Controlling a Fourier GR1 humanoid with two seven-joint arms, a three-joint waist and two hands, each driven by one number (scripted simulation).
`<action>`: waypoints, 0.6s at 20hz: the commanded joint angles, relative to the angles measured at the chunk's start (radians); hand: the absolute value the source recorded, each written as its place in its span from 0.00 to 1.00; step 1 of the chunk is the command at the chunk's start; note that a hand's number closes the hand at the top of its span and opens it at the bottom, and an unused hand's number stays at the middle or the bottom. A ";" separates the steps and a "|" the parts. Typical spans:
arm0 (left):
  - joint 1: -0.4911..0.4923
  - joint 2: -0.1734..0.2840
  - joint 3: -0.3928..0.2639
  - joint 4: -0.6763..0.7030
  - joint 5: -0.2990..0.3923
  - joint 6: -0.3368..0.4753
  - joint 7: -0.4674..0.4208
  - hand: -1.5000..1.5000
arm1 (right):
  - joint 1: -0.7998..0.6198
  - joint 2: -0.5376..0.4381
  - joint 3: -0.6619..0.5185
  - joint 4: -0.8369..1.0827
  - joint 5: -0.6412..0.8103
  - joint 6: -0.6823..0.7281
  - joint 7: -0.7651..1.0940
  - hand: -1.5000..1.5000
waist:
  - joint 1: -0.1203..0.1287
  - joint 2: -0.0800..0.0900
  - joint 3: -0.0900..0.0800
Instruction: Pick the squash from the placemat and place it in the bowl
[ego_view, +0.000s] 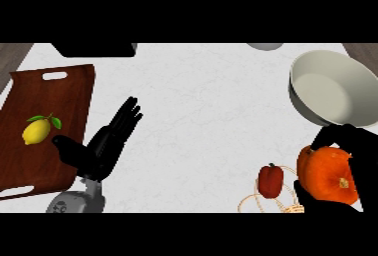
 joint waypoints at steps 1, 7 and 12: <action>-0.039 -0.012 0.007 0.041 -0.017 0.016 0.010 0.50 | -0.111 0.033 -0.113 -0.065 -0.085 0.060 0.020 1.00 | 0.003 0.003 0.001; 0.032 -0.024 -0.033 -0.075 -0.032 0.027 0.048 0.50 | -0.279 0.027 -0.325 0.060 -0.143 0.082 -0.027 1.00 | 0.011 0.001 0.001; 0.000 -0.003 0.016 0.015 -0.016 -0.029 -0.030 0.50 | -0.289 -0.067 -0.444 0.305 -0.168 -0.086 -0.221 1.00 | 0.010 0.004 0.002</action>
